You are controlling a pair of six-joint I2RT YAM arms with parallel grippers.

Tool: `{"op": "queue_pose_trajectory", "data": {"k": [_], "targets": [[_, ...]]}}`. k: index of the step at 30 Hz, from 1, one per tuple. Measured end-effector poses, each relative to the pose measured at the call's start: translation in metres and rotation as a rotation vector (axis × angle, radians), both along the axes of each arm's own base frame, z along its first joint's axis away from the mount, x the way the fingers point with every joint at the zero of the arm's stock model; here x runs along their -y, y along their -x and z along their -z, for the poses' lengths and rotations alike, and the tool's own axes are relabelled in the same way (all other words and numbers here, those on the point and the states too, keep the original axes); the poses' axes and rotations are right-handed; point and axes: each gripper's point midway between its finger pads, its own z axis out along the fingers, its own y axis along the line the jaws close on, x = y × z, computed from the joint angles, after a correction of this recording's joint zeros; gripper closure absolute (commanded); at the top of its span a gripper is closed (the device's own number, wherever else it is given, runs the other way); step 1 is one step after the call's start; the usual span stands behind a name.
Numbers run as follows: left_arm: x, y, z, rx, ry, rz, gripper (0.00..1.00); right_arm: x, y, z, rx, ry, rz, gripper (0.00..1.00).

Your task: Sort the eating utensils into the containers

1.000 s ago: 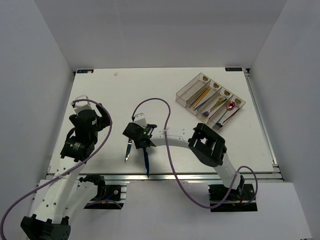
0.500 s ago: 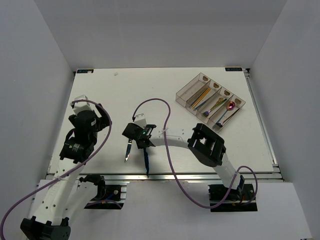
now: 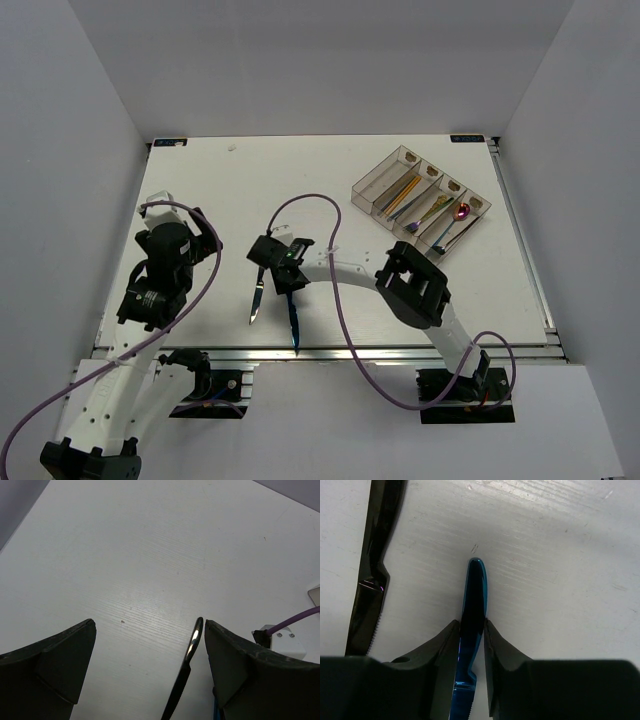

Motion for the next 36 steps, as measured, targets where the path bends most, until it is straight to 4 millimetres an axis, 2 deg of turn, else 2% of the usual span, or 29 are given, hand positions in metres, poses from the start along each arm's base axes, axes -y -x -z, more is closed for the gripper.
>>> {"op": "queue_pose_trajectory", "data": {"k": [8, 9, 13, 14, 26, 36], "targets": [[-0.001, 0.002, -0.005, 0.019, 0.005, 0.0, 0.02, 0.005, -0.003, 0.001, -0.039, 0.051, 0.009, 0.69], [-0.001, 0.003, -0.005, 0.021, 0.006, 0.0, 0.02, 0.005, -0.003, 0.001, -0.043, 0.051, 0.007, 0.72], [-0.001, 0.003, -0.007, 0.027, 0.007, 0.0, 0.02, 0.006, -0.002, 0.004, -0.072, 0.045, -0.007, 0.97], [-0.001, 0.004, -0.007, 0.03, 0.008, 0.0, 0.02, 0.007, -0.002, 0.005, -0.078, 0.044, -0.011, 1.0], [-0.001, 0.005, -0.01, 0.039, 0.011, 0.001, 0.02, 0.009, -0.005, -0.002, -0.062, 0.026, -0.007, 1.0], [-0.001, 0.005, -0.01, 0.039, 0.011, 0.001, 0.02, 0.032, -0.008, -0.004, -0.034, 0.108, 0.012, 1.0]]}}
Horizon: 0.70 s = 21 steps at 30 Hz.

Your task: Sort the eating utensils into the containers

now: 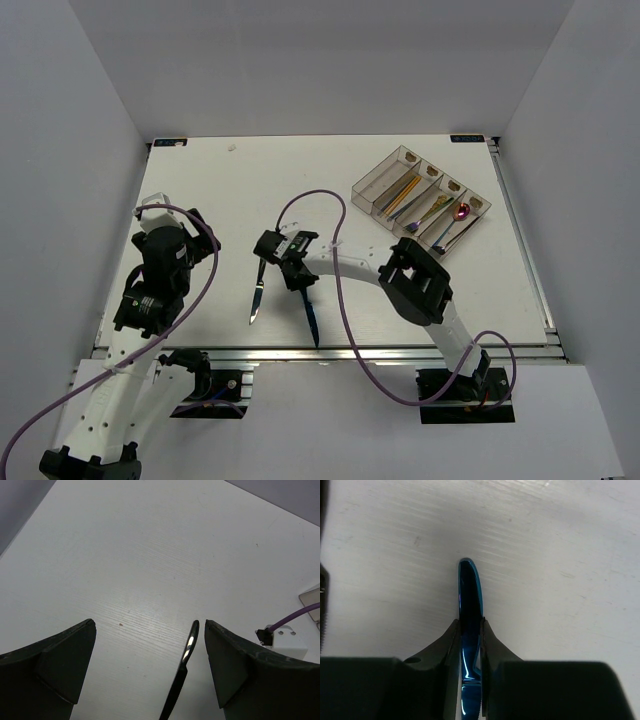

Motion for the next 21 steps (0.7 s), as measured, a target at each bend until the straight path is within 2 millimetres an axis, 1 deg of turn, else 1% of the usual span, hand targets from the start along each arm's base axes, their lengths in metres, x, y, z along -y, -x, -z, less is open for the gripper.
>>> {"op": "queue_pose_trajectory", "data": {"k": [9, 13, 21], "targets": [[0.0, 0.0, 0.0, -0.001, 0.0, 0.0, 0.02, 0.028, -0.007, -0.002, 0.004, 0.061, 0.026, 1.0], [0.0, 0.0, 0.0, -0.001, 0.0, 0.0, 0.02, 0.032, -0.013, -0.006, 0.011, 0.059, 0.04, 1.0], [0.0, 0.0, 0.0, -0.001, 0.0, 0.0, 0.02, 0.032, -0.018, -0.02, 0.028, 0.033, 0.043, 1.0]]}}
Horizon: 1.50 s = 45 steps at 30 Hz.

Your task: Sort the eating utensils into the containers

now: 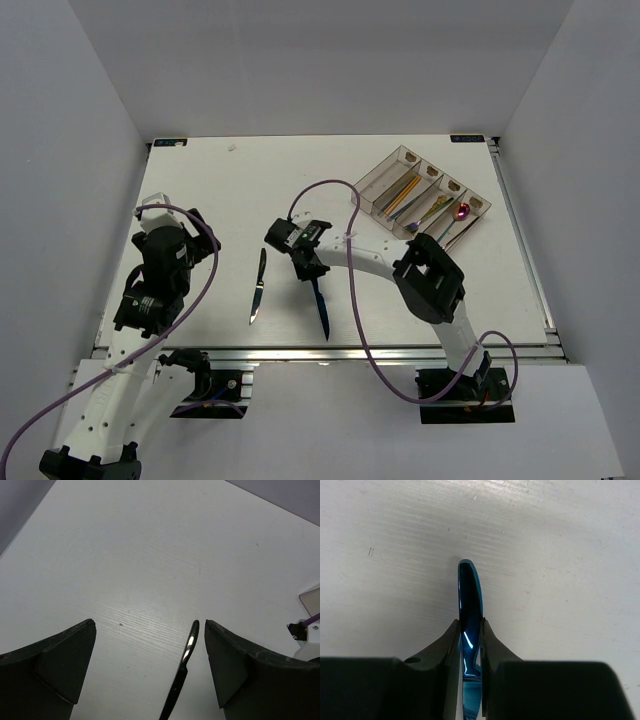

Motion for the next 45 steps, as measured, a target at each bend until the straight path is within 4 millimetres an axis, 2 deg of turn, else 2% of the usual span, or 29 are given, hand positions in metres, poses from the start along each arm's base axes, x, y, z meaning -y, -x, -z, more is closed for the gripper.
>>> {"op": "queue_pose_trajectory", "data": {"k": [6, 13, 18, 24, 27, 34, 37, 42, 45], "targets": [[0.0, 0.0, 0.0, 0.0, 0.0, 0.0, 0.02, 0.005, -0.009, -0.009, 0.011, -0.012, 0.007, 1.0], [0.0, 0.0, 0.0, 0.0, 0.0, 0.0, 0.02, 0.027, -0.047, -0.033, 0.046, -0.05, 0.078, 1.0], [0.0, 0.0, 0.0, 0.0, 0.0, 0.0, 0.02, 0.052, -0.097, -0.055, 0.089, -0.095, 0.17, 1.0], [0.001, -0.001, 0.001, -0.006, -0.002, 0.001, 0.02, 0.091, -0.172, -0.102, 0.193, -0.212, 0.31, 1.0], [0.001, -0.001, 0.003, -0.011, -0.003, 0.001, 0.02, 0.114, -0.203, -0.118, 0.24, -0.268, 0.376, 1.0], [0.002, -0.002, 0.004, -0.018, -0.005, 0.006, 0.02, 0.171, -0.254, -0.134, 0.299, -0.383, 0.512, 1.0], [0.004, -0.003, 0.006, -0.023, -0.006, 0.014, 0.02, 0.195, -0.277, -0.147, 0.336, -0.453, 0.569, 1.0], [0.006, -0.004, 0.008, -0.033, -0.009, 0.02, 0.02, 0.231, -0.327, -0.182, 0.44, -0.587, 0.649, 1.0], [0.007, -0.004, 0.009, -0.036, -0.01, 0.021, 0.02, 0.25, -0.346, -0.185, 0.474, -0.65, 0.687, 1.0]]}}
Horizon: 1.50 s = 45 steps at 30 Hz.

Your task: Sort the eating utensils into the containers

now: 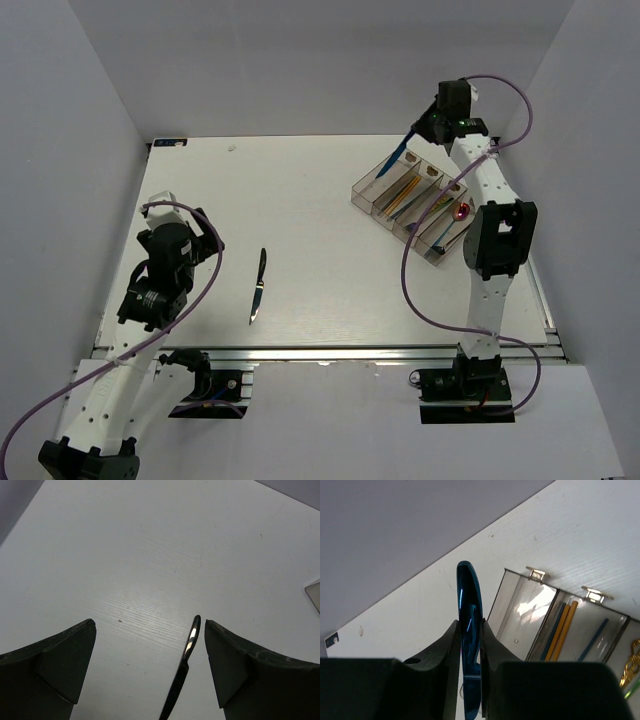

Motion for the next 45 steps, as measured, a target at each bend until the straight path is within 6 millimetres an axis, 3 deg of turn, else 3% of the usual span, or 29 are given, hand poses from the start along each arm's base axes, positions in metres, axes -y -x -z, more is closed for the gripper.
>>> {"op": "queue_pose_trajectory", "data": {"k": [3, 6, 12, 17, 18, 20, 25, 27, 31, 34, 37, 38, 40, 43, 45], "targets": [[0.0, 0.0, 0.001, -0.003, -0.001, 0.0, 0.02, 0.009, -0.016, 0.012, 0.014, -0.037, 0.014, 1.0], [0.0, -0.001, 0.002, -0.01, -0.003, 0.0, 0.02, 0.004, -0.023, 0.036, 0.001, -0.062, 0.008, 1.0], [0.001, -0.003, 0.006, -0.025, -0.007, 0.001, 0.02, -0.008, -0.011, 0.087, -0.076, -0.087, -0.001, 1.0], [0.001, -0.003, 0.007, -0.026, -0.007, 0.001, 0.02, -0.013, -0.013, 0.092, -0.064, -0.102, 0.001, 0.99], [0.001, -0.003, 0.007, -0.027, -0.008, 0.001, 0.02, -0.013, -0.014, 0.092, -0.058, -0.105, -0.001, 0.86], [0.001, -0.003, 0.007, -0.027, -0.008, 0.001, 0.02, -0.013, -0.015, 0.095, -0.049, -0.109, -0.002, 0.74], [0.002, -0.004, 0.008, -0.031, -0.007, 0.004, 0.02, -0.014, -0.006, 0.114, -0.089, -0.11, -0.006, 0.65], [0.002, -0.004, 0.009, -0.034, -0.008, 0.004, 0.02, -0.015, -0.005, 0.113, -0.087, -0.117, -0.01, 0.51], [0.002, -0.005, 0.012, -0.046, -0.012, 0.004, 0.02, -0.017, -0.003, 0.095, -0.063, -0.126, -0.023, 0.41], [0.003, -0.007, 0.016, -0.062, -0.016, 0.003, 0.02, -0.021, 0.001, 0.069, -0.025, -0.138, -0.047, 0.36], [0.004, -0.01, 0.023, -0.091, -0.024, 0.004, 0.02, -0.025, 0.01, 0.036, 0.019, -0.099, -0.075, 0.23], [0.005, -0.012, 0.028, -0.109, -0.028, 0.006, 0.02, -0.025, 0.013, 0.023, 0.032, -0.064, -0.078, 0.11], [0.008, -0.016, 0.041, -0.158, -0.033, 0.019, 0.02, -0.032, 0.022, -0.008, 0.078, 0.023, -0.096, 0.11], [0.021, -0.024, 0.071, -0.275, -0.025, 0.062, 0.02, -0.058, 0.055, -0.054, 0.154, 0.141, -0.156, 0.11], [0.032, -0.028, 0.094, -0.366, -0.015, 0.099, 0.02, -0.078, 0.092, -0.068, 0.185, 0.16, -0.234, 0.11]]}}
